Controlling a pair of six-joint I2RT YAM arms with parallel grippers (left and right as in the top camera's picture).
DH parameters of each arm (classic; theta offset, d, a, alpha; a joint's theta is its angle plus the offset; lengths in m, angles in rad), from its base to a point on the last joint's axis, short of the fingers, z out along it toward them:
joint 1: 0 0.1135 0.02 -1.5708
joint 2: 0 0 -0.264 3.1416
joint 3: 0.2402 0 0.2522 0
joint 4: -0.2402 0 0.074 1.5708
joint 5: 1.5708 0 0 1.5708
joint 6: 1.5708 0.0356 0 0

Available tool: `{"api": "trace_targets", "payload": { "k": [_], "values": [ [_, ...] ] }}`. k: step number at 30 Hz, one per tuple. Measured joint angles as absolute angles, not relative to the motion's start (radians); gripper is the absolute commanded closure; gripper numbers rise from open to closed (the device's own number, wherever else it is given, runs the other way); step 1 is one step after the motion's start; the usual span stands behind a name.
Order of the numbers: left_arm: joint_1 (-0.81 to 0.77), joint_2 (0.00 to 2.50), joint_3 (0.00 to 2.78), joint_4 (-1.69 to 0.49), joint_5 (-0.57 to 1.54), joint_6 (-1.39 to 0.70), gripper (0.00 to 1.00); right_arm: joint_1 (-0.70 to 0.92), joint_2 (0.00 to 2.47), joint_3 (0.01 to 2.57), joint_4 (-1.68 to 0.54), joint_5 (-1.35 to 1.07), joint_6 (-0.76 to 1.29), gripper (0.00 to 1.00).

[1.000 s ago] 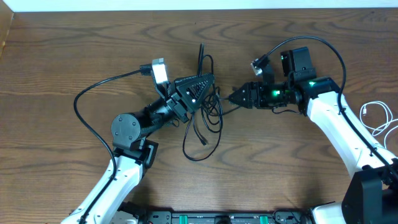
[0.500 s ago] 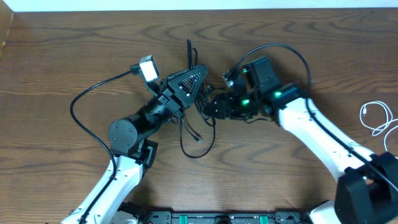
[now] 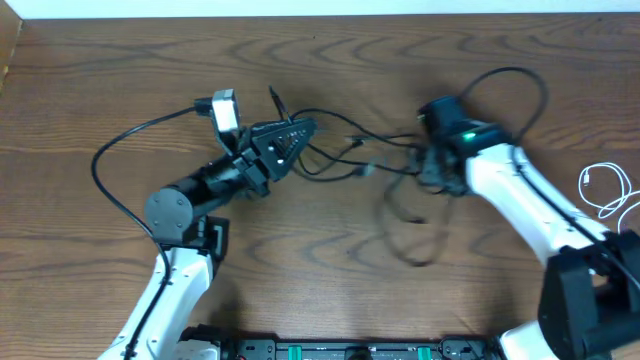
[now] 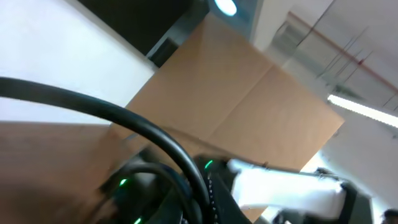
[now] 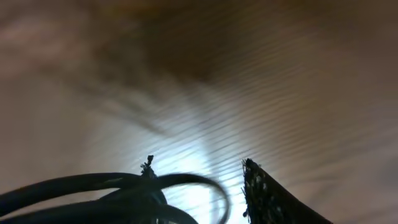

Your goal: Untangle cables

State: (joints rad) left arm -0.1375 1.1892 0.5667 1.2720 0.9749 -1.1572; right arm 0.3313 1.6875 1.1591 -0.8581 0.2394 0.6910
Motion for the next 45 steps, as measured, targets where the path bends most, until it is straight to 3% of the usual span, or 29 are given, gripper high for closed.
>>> {"api": "trace_targets", "payload": {
  "k": [6,11,13,16,19,21,23,29,41,42,45],
  "values": [
    [-0.045,1.19,0.567,1.107,1.128,-1.094,0.92,0.199,1.614,1.159,-0.863,0.263,0.688,0.67],
    [-0.014,1.189,0.567,0.914,1.2,-0.97,0.92,0.148,1.541,1.159,-0.856,0.243,0.644,0.94],
    [-0.009,1.189,0.567,0.813,1.206,-0.907,0.91,0.129,1.492,1.159,-0.83,0.181,0.594,0.99],
    [-0.007,1.188,0.569,0.627,1.186,-0.815,0.83,0.113,1.405,1.158,-0.777,0.026,0.481,0.99],
    [-0.007,1.189,0.569,0.498,1.144,-0.758,0.47,0.113,1.323,1.158,-0.746,-0.156,0.369,0.99],
    [-0.007,1.189,0.568,0.47,1.127,-0.73,0.31,0.113,1.277,1.158,-0.736,-0.272,0.305,0.99],
    [-0.014,1.189,0.568,0.469,1.117,-0.711,0.22,0.113,1.241,1.158,-0.736,-0.368,0.256,0.99],
    [-0.094,1.189,0.568,0.472,1.07,-0.681,0.14,0.113,1.205,1.158,-0.737,-0.599,0.134,0.99],
    [-0.308,1.188,0.568,0.46,0.769,-0.601,0.13,0.117,1.205,1.158,-0.743,-0.926,-0.083,0.99],
    [-0.319,1.188,0.569,0.437,0.714,-0.6,0.04,0.119,1.205,1.158,-0.743,-0.933,-0.089,0.99],
    [-0.345,1.188,0.57,0.325,0.522,-0.617,0.0,0.123,1.205,1.158,-0.743,-0.949,-0.099,0.99]
  ]
}}
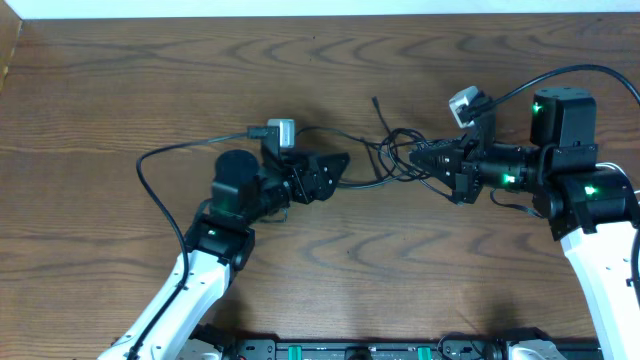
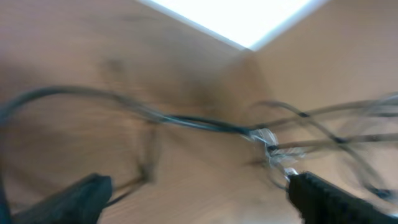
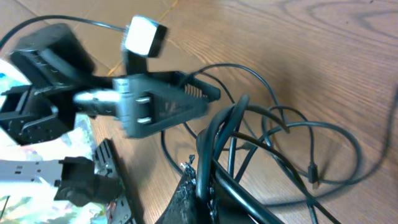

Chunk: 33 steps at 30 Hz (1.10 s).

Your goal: Untangle cables

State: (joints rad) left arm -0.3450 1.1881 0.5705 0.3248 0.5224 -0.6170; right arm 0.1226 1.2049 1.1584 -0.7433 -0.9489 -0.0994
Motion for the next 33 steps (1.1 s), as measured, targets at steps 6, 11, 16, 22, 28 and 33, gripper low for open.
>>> {"api": "trace_targets", "payload": {
  "k": [6,11,16,22,28,33],
  "values": [
    [-0.363,1.19,0.57,-0.017,0.223,-0.83,0.02,0.128,1.205,1.158,-0.744,-0.933,-0.107,0.99],
    [-0.363,1.193,0.57,-0.111,0.249,-0.813,0.02,0.128,1.205,1.158,-0.744,-0.87,-0.095,0.99],
    [-0.363,1.193,0.57,0.013,0.533,-0.617,0.02,0.128,1.205,1.158,-0.752,-0.791,-0.075,0.99],
    [-0.367,1.195,0.57,0.339,0.766,-0.492,0.02,0.128,1.205,1.158,-0.806,-0.757,-0.065,0.99],
    [-0.39,1.195,0.572,0.448,0.737,-0.47,0.02,0.128,1.205,1.158,-0.82,-0.778,-0.065,0.99],
    [-0.49,1.195,0.572,0.453,0.593,-0.47,0.02,0.128,1.205,1.158,-0.823,-0.818,-0.065,0.99]
  ]
}}
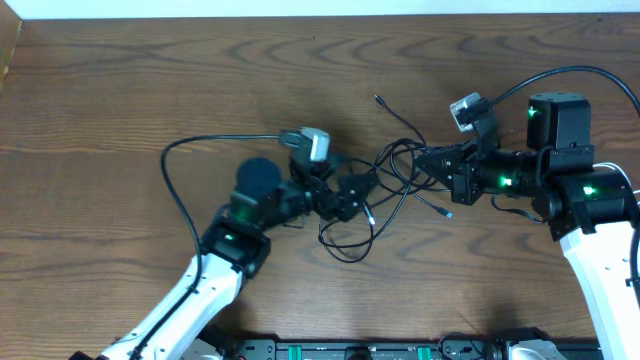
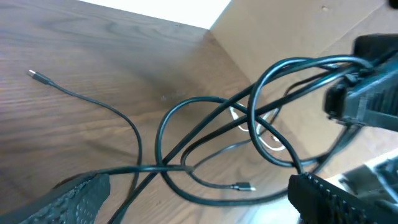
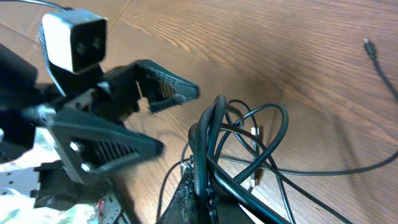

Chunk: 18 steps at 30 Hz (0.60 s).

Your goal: Untangle cables

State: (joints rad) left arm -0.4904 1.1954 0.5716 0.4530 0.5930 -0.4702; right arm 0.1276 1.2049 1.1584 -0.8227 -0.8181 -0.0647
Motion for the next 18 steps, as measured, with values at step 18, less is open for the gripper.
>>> {"api": "trace_targets", "payload": {
  "k": [18],
  "values": [
    [-0.666,1.292,0.572,0.588,0.18,-0.573,0.3,0.184,1.205,1.158,-0.838,-0.856,-0.062,0.99]
  ]
}}
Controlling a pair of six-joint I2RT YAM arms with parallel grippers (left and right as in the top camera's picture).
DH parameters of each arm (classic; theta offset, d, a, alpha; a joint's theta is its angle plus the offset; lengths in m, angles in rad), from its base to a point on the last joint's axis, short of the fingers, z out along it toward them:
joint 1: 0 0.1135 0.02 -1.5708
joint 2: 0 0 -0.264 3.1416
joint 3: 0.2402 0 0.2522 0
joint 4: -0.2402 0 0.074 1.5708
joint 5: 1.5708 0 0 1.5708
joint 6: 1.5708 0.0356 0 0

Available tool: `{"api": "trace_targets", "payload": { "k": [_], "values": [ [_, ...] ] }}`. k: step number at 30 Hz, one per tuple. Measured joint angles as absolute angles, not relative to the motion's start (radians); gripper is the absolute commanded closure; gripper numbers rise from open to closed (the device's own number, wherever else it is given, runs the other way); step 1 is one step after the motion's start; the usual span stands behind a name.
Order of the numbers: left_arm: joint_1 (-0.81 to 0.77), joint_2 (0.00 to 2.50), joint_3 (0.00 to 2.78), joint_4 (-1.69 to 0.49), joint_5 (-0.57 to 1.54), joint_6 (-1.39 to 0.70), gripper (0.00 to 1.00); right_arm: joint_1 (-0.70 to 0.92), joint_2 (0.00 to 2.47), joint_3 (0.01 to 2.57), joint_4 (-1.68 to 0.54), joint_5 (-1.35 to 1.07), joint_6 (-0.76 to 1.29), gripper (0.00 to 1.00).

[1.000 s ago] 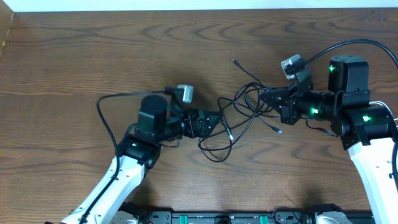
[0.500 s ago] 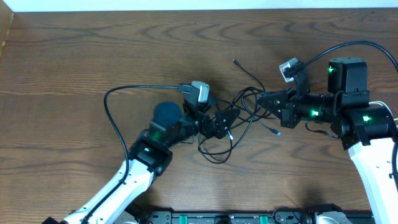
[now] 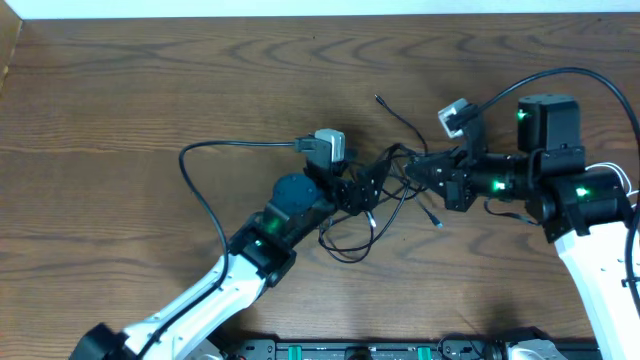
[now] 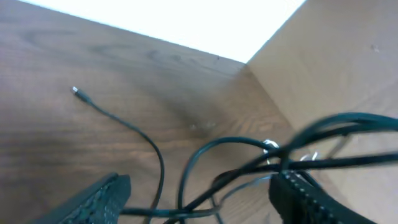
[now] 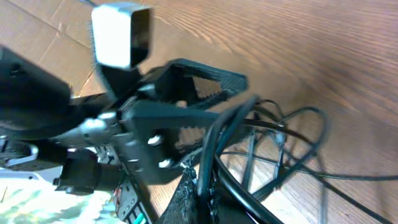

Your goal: Untangle cables

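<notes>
A tangle of thin black cables [image 3: 392,172] hangs between the two arms at the table's middle, with loops trailing down to the wood [image 3: 348,243]. My right gripper [image 5: 202,186] is shut on a bundle of those cables and holds it from the right [image 3: 428,170]. My left gripper [image 3: 366,186] is open right against the tangle's left side. In the left wrist view its two fingers [image 4: 93,200] stand wide apart with several strands [image 4: 249,165] crossing between them. One loose cable end [image 3: 378,99] lies farther back.
The left arm's own camera cable [image 3: 200,165] arcs over the table on the left. The right arm's cable [image 3: 590,75] loops above its wrist. A cardboard wall [image 4: 329,68] stands beyond the table's edge in the left wrist view.
My left gripper has moved right and slightly back, closer to the right gripper, and its open fingers now straddle strands of the tangle. The right gripper stays shut on the bundle.
At first both grippers were low at the tangle on the table. Then the right gripper held a cable bundle, with the left open to its left. The left gripper then stood nearer, loops sagging below, and now sits at the tangle.
</notes>
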State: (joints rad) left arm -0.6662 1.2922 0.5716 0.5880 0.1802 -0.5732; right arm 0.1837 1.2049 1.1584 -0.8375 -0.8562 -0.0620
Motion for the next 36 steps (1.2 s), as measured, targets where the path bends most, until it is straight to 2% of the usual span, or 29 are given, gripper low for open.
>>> {"api": "trace_targets", "payload": {
  "k": [10,20,28,36],
  "values": [
    [-0.66,1.353,0.57,0.719,0.264,-0.805,0.32,0.24,1.203,1.158,-0.833,-0.764,-0.062,0.99],
    [-0.627,1.353,0.57,0.643,0.382,-0.843,0.32,0.244,1.2,1.158,-0.847,-0.591,-0.062,0.99],
    [-0.561,1.353,0.57,0.632,0.537,-0.843,0.32,0.245,1.2,1.158,-0.847,-0.556,-0.061,0.99],
    [-0.565,1.353,0.57,0.633,0.578,-0.917,0.32,0.245,1.2,1.158,-0.847,-0.549,-0.044,0.99]
  ]
}}
